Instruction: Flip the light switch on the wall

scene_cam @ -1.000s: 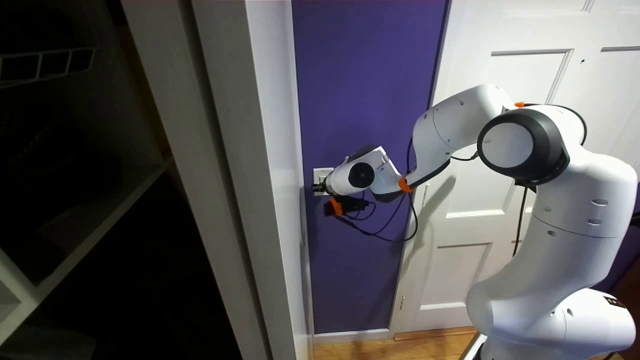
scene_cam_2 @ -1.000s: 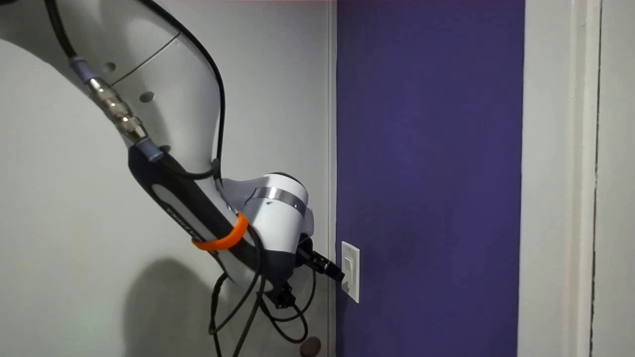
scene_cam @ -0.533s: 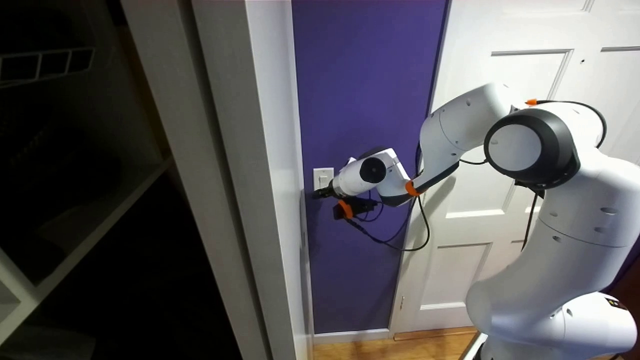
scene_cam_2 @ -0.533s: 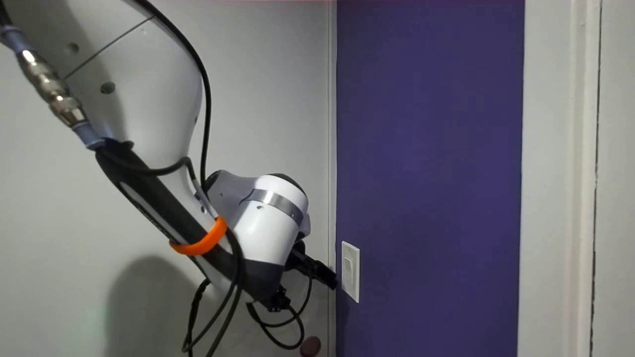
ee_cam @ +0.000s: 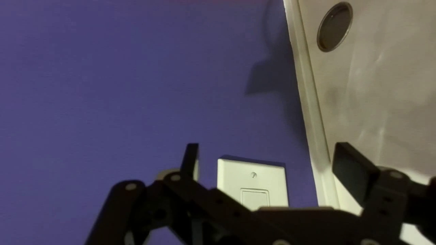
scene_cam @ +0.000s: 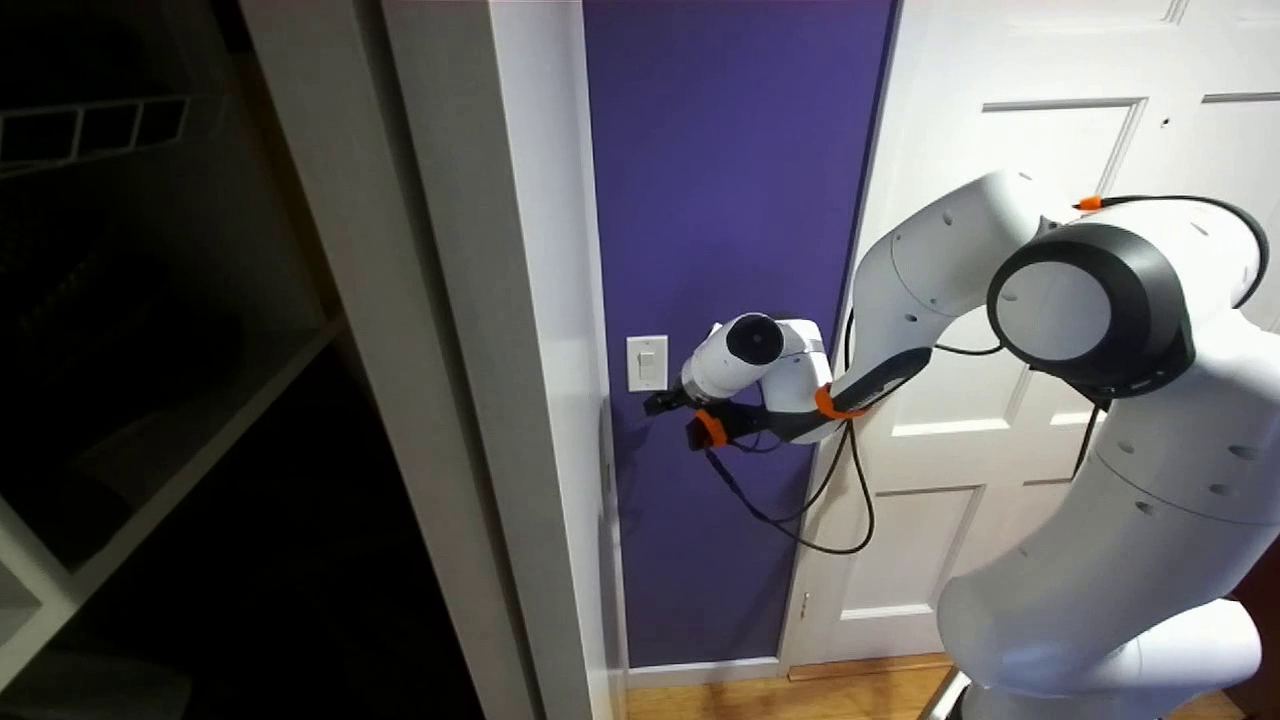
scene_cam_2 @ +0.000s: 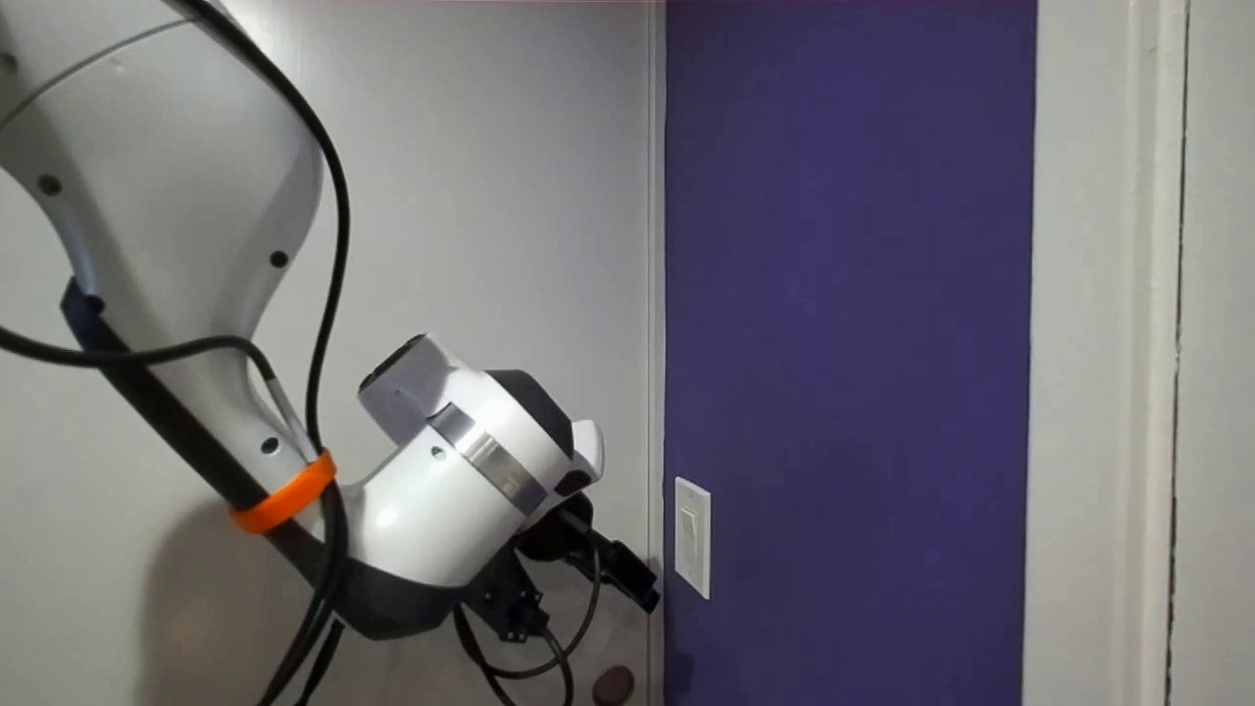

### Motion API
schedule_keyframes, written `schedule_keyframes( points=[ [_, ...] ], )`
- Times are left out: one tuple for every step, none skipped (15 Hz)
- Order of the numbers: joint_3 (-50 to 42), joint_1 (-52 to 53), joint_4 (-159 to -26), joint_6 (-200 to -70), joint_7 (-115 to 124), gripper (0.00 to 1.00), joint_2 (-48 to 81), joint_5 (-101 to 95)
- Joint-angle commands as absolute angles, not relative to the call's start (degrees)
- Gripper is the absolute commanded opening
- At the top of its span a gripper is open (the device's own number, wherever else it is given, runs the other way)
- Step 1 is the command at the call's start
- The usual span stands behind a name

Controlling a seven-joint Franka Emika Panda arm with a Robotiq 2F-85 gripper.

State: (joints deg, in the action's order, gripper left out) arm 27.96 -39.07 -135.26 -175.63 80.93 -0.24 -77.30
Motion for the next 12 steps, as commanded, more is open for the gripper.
schedule_keyframes(
  points=[
    [14.20,-23.72,-140.69,-170.80,68.90,1.00,-5.76,-62.98],
    [11.08,-20.00,-141.28,-169.12,65.43,1.00,-6.78,-59.20],
    [16.35,-24.60,-141.69,-167.33,62.10,1.00,-7.83,-55.27],
    [14.79,-22.22,-141.90,-165.43,58.95,1.00,-8.97,-51.64],
    [14.70,-21.56,-141.94,-163.63,56.06,1.00,-10.12,-48.44],
    [14.46,-20.82,-141.80,-161.96,53.40,1.00,-11.13,-45.62],
    [14.22,-20.16,-141.44,-160.12,50.87,1.00,-12.16,-43.12],
    [14.11,-19.65,-141.19,-158.17,49.00,1.00,-13.35,-41.27],
    [14.10,-19.18,-140.96,-155.67,47.30,1.00,-14.72,-39.67],
    [14.58,-19.15,-140.55,-152.38,47.17,1.00,-16.25,-39.50],
    [14.71,-18.86,-140.38,-150.15,46.34,1.00,-17.60,-38.96],
    [14.80,-18.55,-140.23,-148.30,45.95,1.00,-18.83,-38.70]
  ],
)
